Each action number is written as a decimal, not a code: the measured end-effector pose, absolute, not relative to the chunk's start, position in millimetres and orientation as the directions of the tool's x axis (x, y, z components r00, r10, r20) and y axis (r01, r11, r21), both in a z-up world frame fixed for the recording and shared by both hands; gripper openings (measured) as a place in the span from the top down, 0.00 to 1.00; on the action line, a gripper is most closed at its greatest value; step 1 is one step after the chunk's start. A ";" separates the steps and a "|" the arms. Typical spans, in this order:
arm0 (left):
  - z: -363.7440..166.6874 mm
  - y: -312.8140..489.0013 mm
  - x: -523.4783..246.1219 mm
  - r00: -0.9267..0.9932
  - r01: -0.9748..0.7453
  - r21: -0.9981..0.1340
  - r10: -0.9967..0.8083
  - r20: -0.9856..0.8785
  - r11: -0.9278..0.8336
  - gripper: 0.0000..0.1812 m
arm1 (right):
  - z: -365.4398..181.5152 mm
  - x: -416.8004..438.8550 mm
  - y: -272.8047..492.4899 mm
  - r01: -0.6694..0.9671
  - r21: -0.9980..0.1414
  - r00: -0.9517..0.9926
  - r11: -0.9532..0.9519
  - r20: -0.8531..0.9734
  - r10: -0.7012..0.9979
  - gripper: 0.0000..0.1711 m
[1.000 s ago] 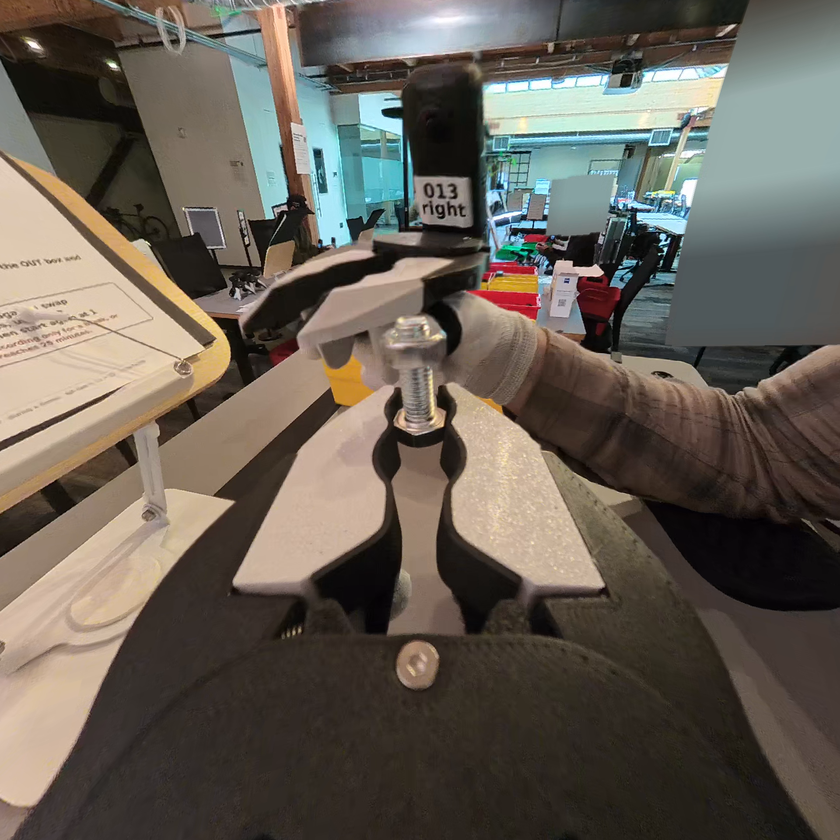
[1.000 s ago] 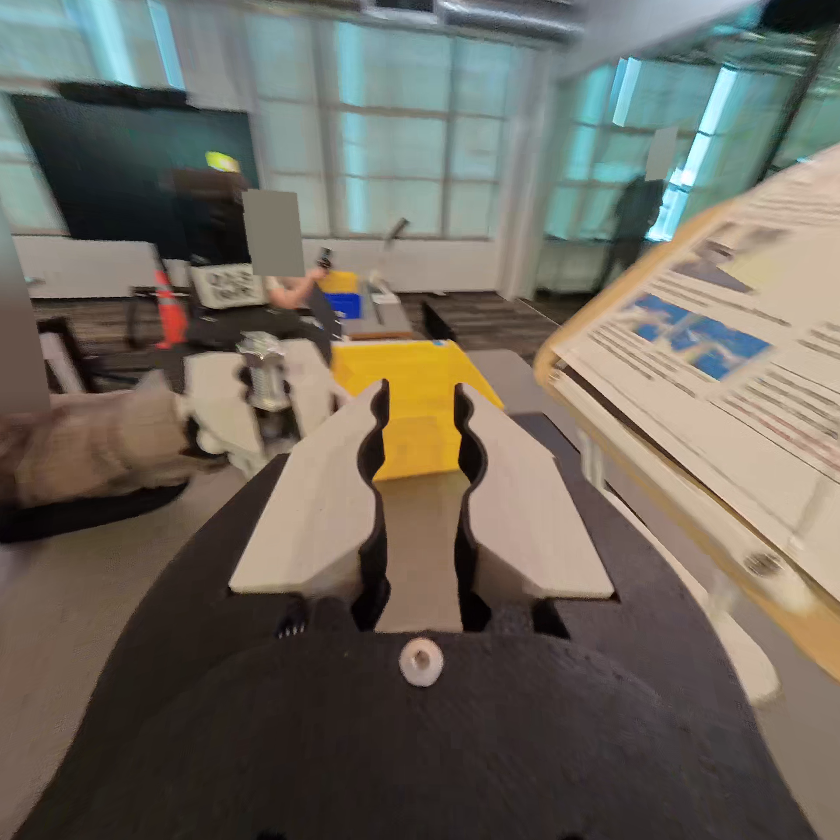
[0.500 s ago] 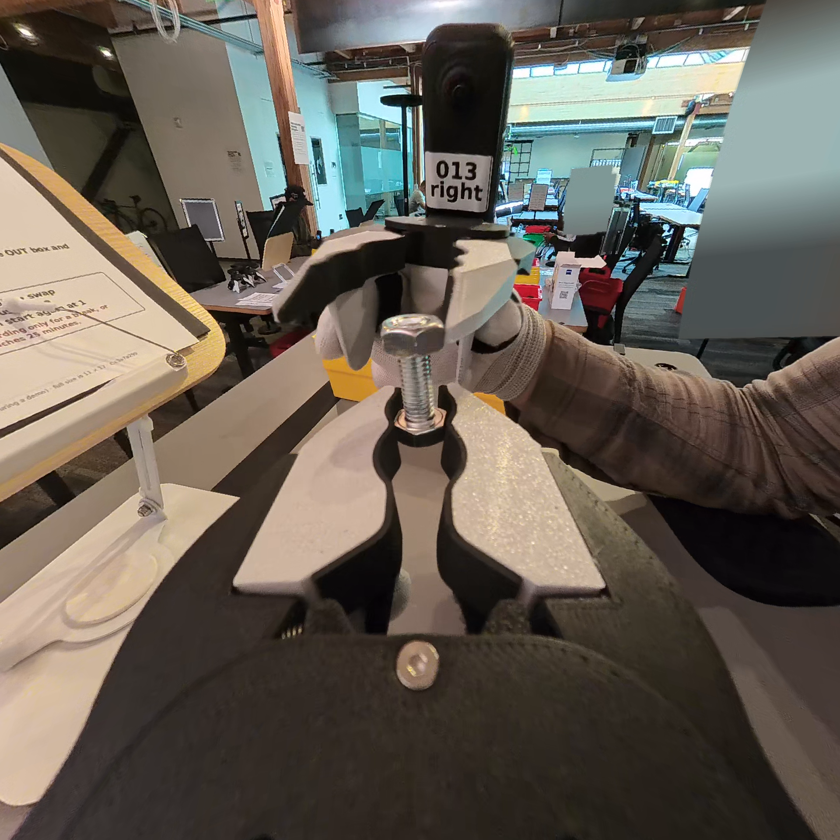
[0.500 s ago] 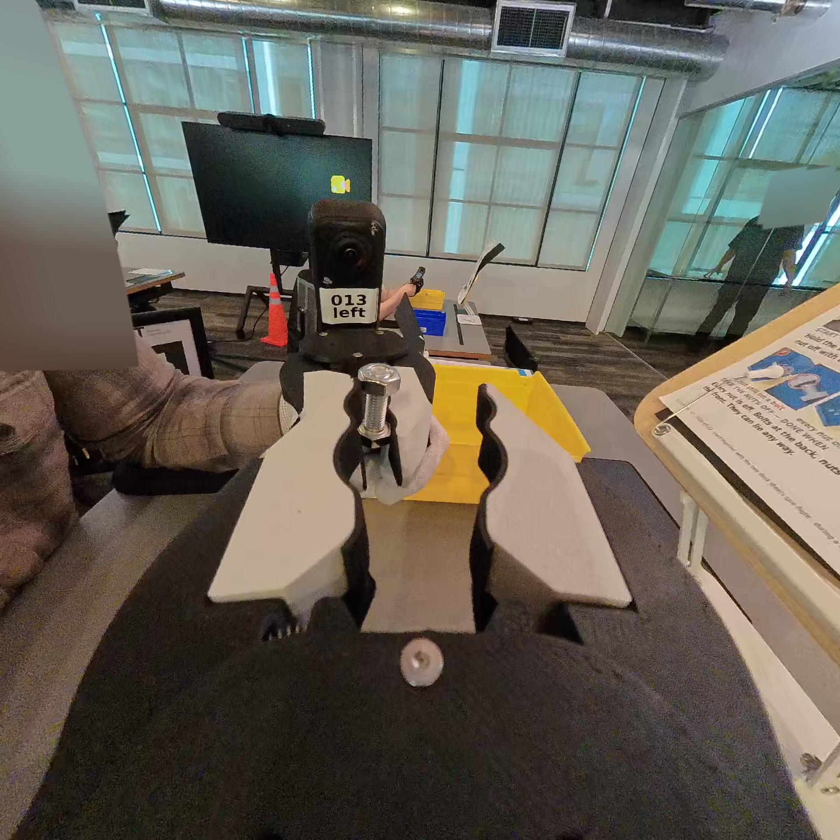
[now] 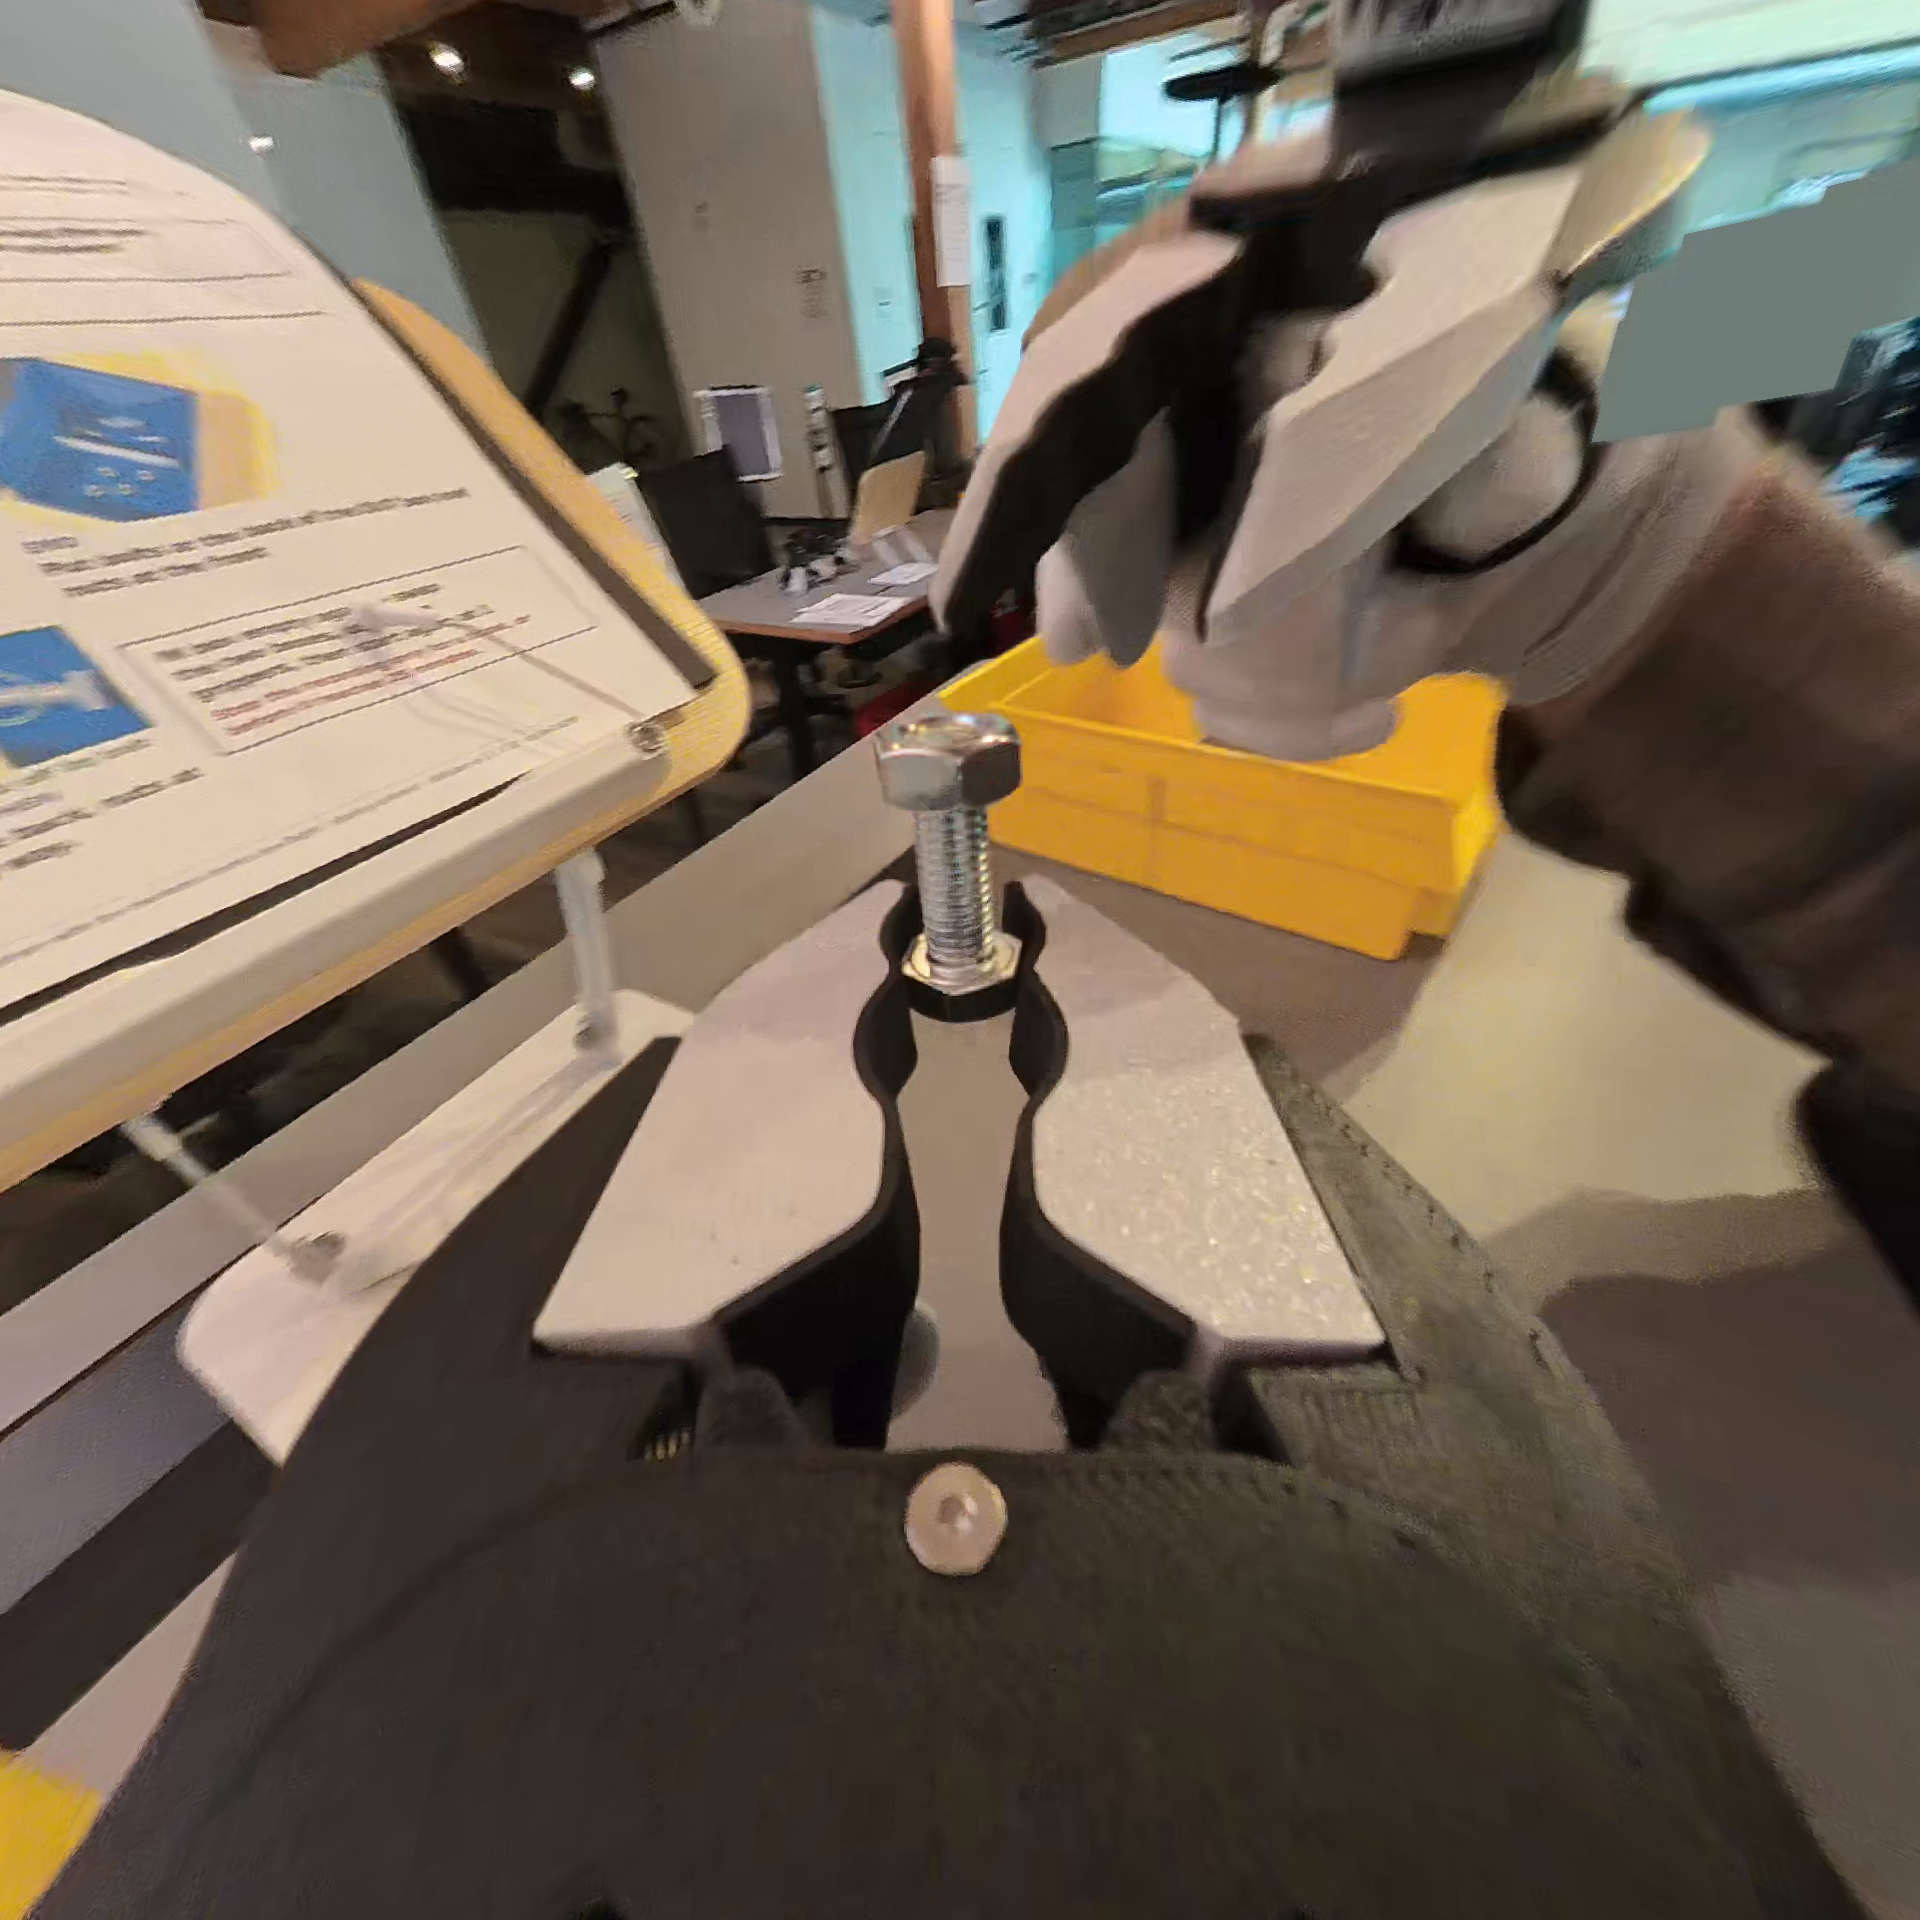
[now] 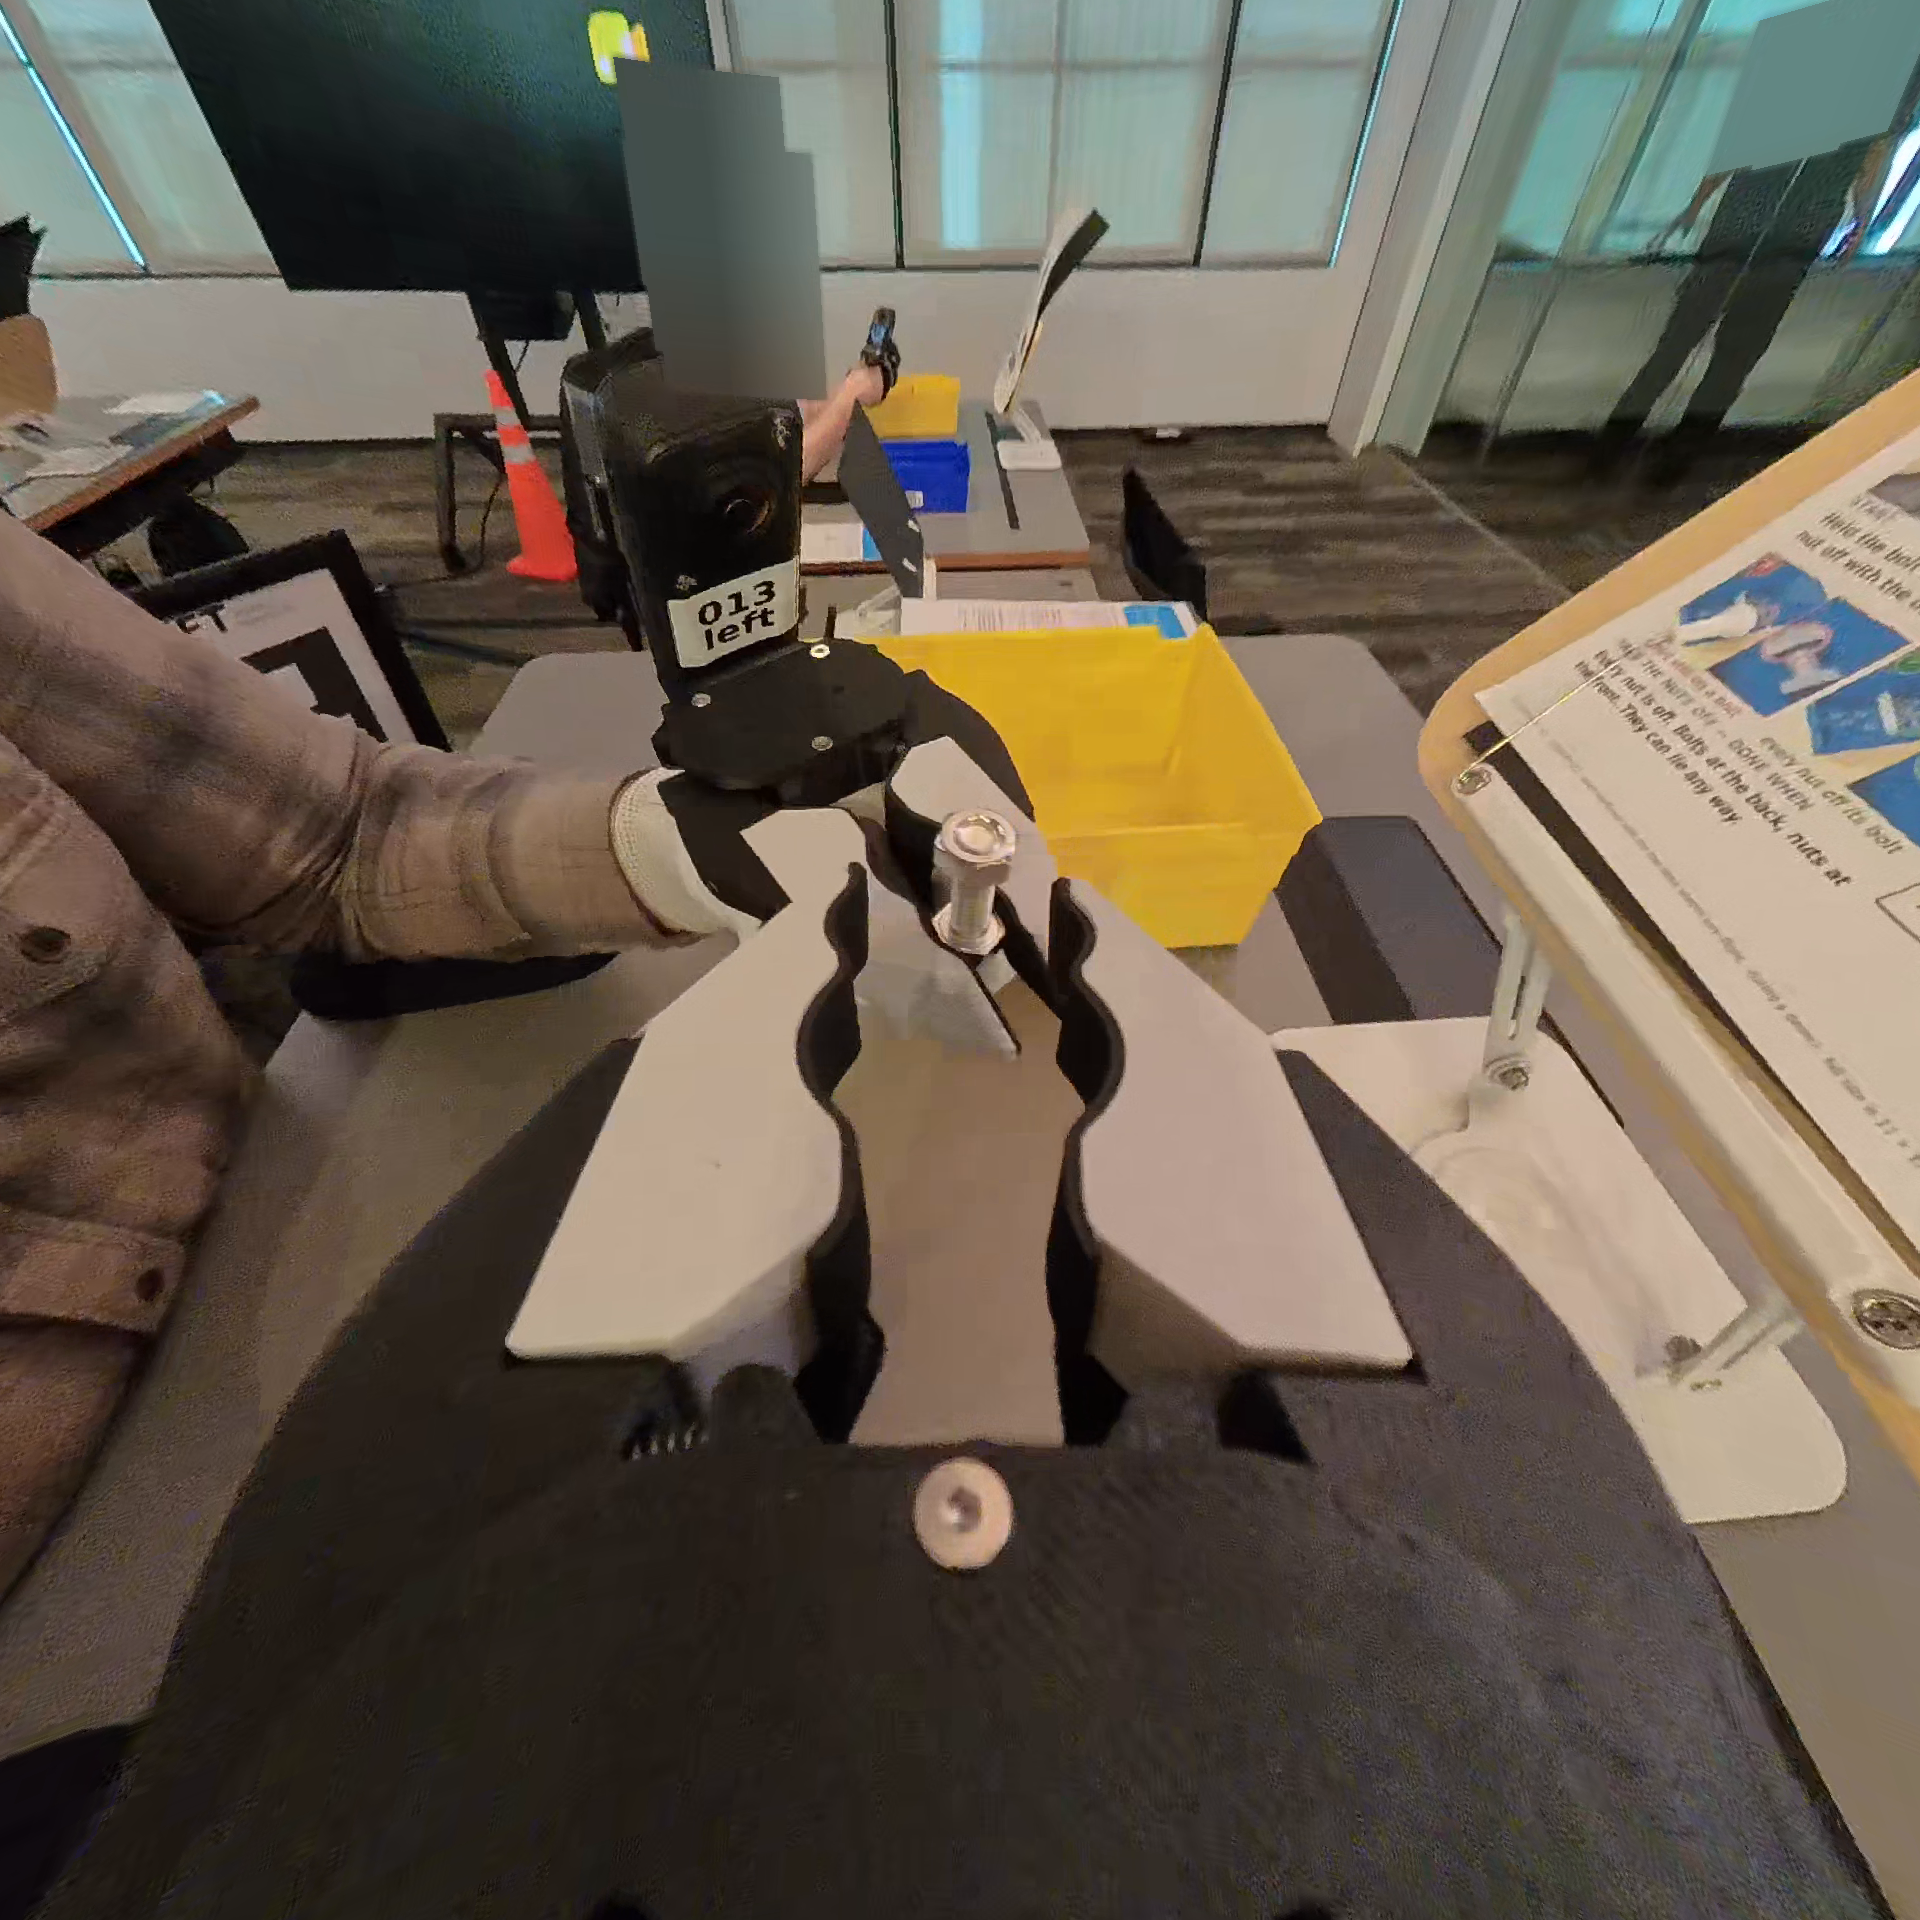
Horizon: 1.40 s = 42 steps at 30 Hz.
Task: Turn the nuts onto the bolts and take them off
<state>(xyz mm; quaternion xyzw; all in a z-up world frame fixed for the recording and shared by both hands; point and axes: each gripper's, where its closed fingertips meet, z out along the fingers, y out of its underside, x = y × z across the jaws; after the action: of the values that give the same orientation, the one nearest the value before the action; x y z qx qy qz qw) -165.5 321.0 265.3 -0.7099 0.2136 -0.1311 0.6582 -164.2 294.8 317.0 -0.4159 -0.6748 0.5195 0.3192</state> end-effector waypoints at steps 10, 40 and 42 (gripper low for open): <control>245.7 339.0 -167.0 0.948 -0.174 -0.982 -0.284 -0.146 -0.075 0.92 | 293.4 -175.6 300.2 0.679 -0.707 -0.345 0.197 -0.070 0.936 0.82; 260.8 292.2 -77.7 0.675 -0.055 -0.998 -0.737 -0.039 0.002 0.92 | 276.3 -107.1 261.2 0.216 -0.117 -0.951 0.969 0.200 0.236 0.91; 259.6 291.2 -73.7 0.670 -0.057 -0.998 -0.741 -0.042 0.005 0.92 | 274.5 -103.1 259.5 0.232 -0.102 -0.952 0.967 0.182 0.247 0.91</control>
<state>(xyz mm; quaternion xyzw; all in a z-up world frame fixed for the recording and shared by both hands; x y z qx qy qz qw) -73.7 291.2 259.6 -0.6527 0.3054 -0.2674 0.6397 -103.1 259.5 274.5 -0.1213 -0.9870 0.0399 0.0972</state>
